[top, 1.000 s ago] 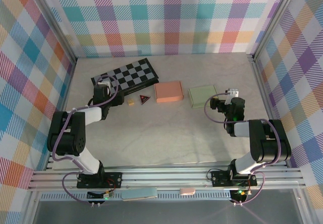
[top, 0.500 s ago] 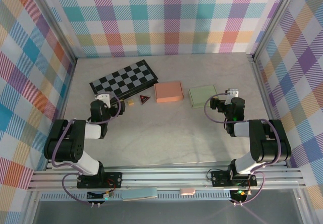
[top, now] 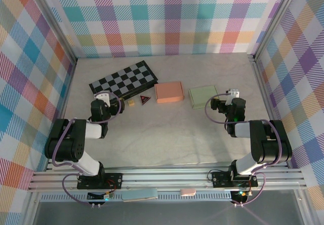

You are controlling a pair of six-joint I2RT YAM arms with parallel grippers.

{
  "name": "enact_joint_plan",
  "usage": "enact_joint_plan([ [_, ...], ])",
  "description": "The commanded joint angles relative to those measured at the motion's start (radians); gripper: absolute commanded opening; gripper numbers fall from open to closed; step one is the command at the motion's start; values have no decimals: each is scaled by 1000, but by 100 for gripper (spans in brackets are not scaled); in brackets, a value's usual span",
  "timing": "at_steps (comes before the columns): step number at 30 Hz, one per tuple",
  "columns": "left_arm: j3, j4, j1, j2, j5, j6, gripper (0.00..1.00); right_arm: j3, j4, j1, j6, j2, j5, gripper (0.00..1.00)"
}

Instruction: Fold the paper box

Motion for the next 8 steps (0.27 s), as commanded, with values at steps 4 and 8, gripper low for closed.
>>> enact_joint_plan([
  [4, 15, -8, -11, 7, -25, 1, 100, 22, -5, 2, -3, 10, 3, 99],
  [8, 16, -9, -13, 7, -29, 3, 100, 16, 0, 1, -11, 6, -9, 99],
])
